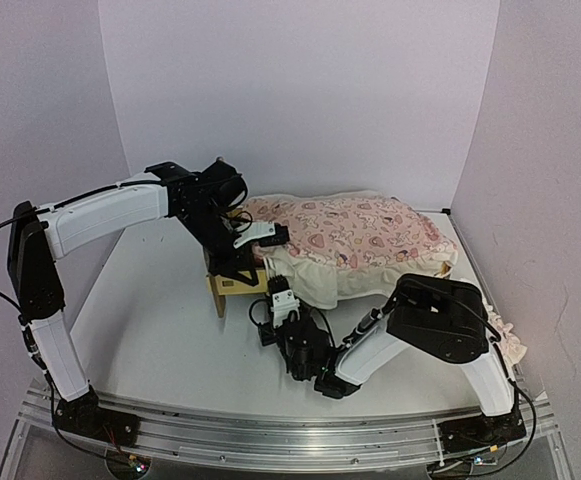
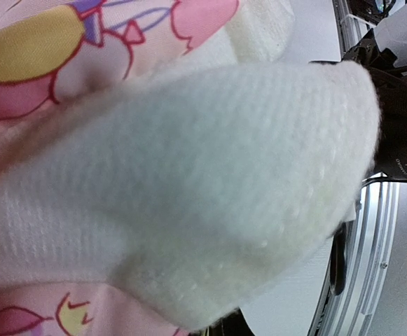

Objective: Set up the pet bed

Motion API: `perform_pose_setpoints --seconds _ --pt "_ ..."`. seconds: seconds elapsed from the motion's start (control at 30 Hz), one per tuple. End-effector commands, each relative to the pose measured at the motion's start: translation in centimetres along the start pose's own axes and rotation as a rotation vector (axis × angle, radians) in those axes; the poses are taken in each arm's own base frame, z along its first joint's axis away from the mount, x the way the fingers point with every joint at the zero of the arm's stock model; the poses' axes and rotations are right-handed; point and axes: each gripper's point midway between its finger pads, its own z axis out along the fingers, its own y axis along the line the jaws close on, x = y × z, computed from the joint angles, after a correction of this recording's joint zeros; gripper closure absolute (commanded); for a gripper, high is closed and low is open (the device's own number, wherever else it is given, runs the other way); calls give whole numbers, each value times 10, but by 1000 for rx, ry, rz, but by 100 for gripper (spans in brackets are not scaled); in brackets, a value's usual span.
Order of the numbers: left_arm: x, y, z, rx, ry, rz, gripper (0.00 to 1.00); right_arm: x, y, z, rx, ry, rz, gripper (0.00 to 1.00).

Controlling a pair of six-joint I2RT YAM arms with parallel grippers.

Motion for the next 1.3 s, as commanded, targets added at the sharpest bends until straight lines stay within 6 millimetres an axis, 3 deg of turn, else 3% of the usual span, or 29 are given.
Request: perform_pose_setpoints --seconds 0.0,0.1,0.23,0.4,0.53,0.73,0.93,1.03,1.27 --pt "-49 -39 -37 209 -272 -97 100 -7 12 -21 -90 14 21 100" --pt "-23 -21 -13 156 -242 -122 100 9 22 -40 -131 100 -13 100" --pt "-5 -16 15 148 -233 -112 100 21 33 -53 -184 159 22 100" --pt "18 -11 40 135 -202 -96 100 44 28 -62 -177 248 46 100" --pt "35 -12 56 125 -185 -81 99 64 27 -65 -176 308 53 100" --pt "48 -13 67 130 -155 -60 91 85 30 -68 -188 401 62 100" --pt "47 -21 53 142 -141 -26 64 91 26 -69 -184 440 78 100" --pt "50 -33 43 164 -139 41 56 92 26 -69 -189 450 74 100" --pt "71 -100 -1 379 -162 425 52 93 30 -69 -205 471 66 100"
